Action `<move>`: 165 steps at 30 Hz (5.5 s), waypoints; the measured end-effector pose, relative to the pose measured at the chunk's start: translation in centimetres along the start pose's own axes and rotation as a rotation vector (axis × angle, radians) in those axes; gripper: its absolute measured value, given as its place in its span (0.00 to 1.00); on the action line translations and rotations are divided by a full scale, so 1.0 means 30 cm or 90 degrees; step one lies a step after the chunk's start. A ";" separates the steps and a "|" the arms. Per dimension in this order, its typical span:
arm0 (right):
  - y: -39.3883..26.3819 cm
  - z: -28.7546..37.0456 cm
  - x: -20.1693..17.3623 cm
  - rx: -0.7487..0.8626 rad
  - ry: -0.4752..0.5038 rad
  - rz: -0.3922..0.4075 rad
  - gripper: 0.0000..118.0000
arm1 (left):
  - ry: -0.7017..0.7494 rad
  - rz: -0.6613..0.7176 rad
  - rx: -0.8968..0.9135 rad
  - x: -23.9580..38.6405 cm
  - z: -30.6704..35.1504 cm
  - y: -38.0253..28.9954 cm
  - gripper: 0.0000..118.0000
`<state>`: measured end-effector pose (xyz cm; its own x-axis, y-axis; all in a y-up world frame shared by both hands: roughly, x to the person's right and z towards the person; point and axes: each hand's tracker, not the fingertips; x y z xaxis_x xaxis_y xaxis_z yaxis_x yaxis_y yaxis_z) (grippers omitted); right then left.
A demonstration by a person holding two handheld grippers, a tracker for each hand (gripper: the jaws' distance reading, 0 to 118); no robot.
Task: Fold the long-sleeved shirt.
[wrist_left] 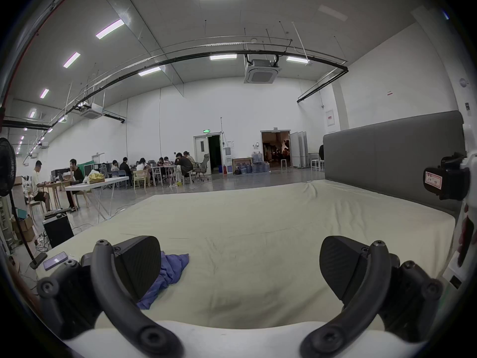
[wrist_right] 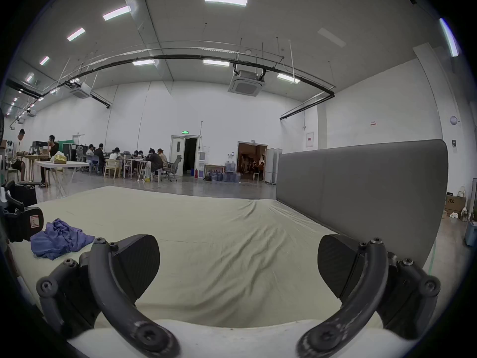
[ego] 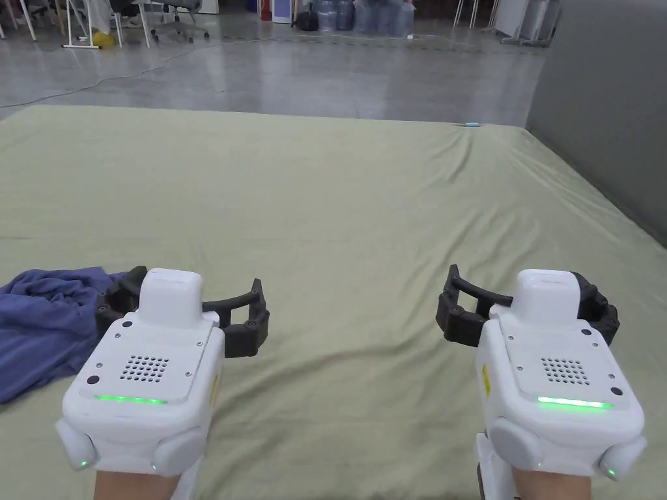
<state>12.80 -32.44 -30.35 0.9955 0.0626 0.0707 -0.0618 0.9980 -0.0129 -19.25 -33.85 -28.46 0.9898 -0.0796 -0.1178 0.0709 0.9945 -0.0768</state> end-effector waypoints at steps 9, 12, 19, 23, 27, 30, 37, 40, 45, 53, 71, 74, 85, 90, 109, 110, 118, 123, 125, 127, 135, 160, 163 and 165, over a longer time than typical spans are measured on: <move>0.003 -0.005 -0.002 0.001 0.005 0.001 1.00 | -0.005 0.002 -0.006 -0.003 -0.004 -0.002 1.00; 0.003 -0.007 0.000 0.001 0.008 -0.002 1.00 | -0.005 0.006 -0.006 -0.006 -0.003 -0.003 1.00; 0.017 -0.009 -0.005 0.004 0.016 -0.005 1.00 | -0.008 0.006 -0.004 0.002 0.000 0.001 1.00; 0.022 -0.010 -0.003 0.008 0.018 0.000 1.00 | -0.012 -0.001 -0.005 0.007 0.001 0.002 1.00; 0.028 -0.010 0.002 0.009 0.019 -0.001 1.00 | -0.016 -0.006 -0.006 0.010 -0.003 0.006 1.00; 0.031 -0.014 0.004 0.008 0.017 0.004 1.00 | -0.016 -0.007 -0.007 0.009 -0.009 0.012 1.00; 0.032 -0.022 0.006 0.004 0.021 0.001 1.00 | -0.017 -0.010 -0.009 0.016 -0.015 0.021 1.00; 0.034 -0.023 0.003 0.007 0.024 0.004 1.00 | -0.020 -0.005 -0.008 0.017 -0.017 0.024 1.00; 0.035 -0.028 0.003 0.007 0.023 0.004 1.00 | -0.019 -0.003 -0.009 0.016 -0.023 0.023 1.00; 0.033 -0.028 0.012 -0.002 0.018 -0.002 1.00 | -0.016 -0.011 -0.016 0.015 -0.020 0.016 1.00; 0.025 -0.018 0.008 -0.008 0.021 -0.007 1.00 | -0.004 -0.007 -0.008 0.002 -0.004 0.020 1.00; 0.021 -0.016 0.008 -0.007 0.022 -0.002 1.00 | -0.002 -0.007 -0.008 0.001 -0.003 0.020 1.00; 0.013 -0.008 0.004 -0.009 0.021 0.001 1.00 | -0.006 -0.003 -0.011 -0.005 0.000 0.009 1.00; 0.010 -0.006 0.004 -0.014 0.033 -0.005 1.00 | -0.010 0.008 -0.010 -0.005 0.002 0.012 1.00; 0.010 0.002 0.023 -0.009 0.009 0.001 1.00 | -0.010 -0.018 -0.014 0.019 -0.003 0.012 1.00; 0.009 0.003 0.023 -0.009 0.009 0.000 1.00 | -0.010 -0.015 -0.015 0.018 -0.004 0.012 1.00; 0.001 0.007 0.021 -0.034 -0.027 0.013 0.00 | 0.028 -0.032 0.020 0.033 0.016 0.020 0.00; -0.047 -0.001 0.007 -0.051 0.022 -0.011 0.00 | 0.021 -0.007 0.007 0.024 0.004 0.033 0.00; -0.014 -0.004 0.000 -0.049 0.032 -0.015 0.00 | 0.028 -0.003 0.005 0.005 -0.001 0.042 0.00; -0.011 -0.015 -0.040 -0.048 0.049 -0.023 0.00 | 0.043 0.004 0.005 -0.031 0.002 0.055 0.00; 0.085 -0.060 -0.412 0.000 0.227 -0.058 0.00 | 0.220 0.014 0.018 -0.342 0.124 0.099 0.00; 0.031 -0.101 -0.772 -0.049 0.388 0.007 0.00 | 0.191 0.242 -0.392 -0.761 -0.486 -0.083 0.88; 0.010 -0.132 -0.774 -0.071 0.388 0.002 0.00 | 0.224 0.239 -0.514 -0.829 -0.677 -0.210 0.88; -0.001 -0.152 -0.769 -0.078 0.387 0.006 0.00 | 0.218 0.193 -0.573 -0.844 -0.759 -0.283 0.86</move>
<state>-9.84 -33.95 -36.52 0.8598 0.0198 -0.5103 -0.0988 0.9868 -0.1282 -47.71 -41.83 -47.37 0.8521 0.0126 -0.5232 -0.4373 0.5662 -0.6987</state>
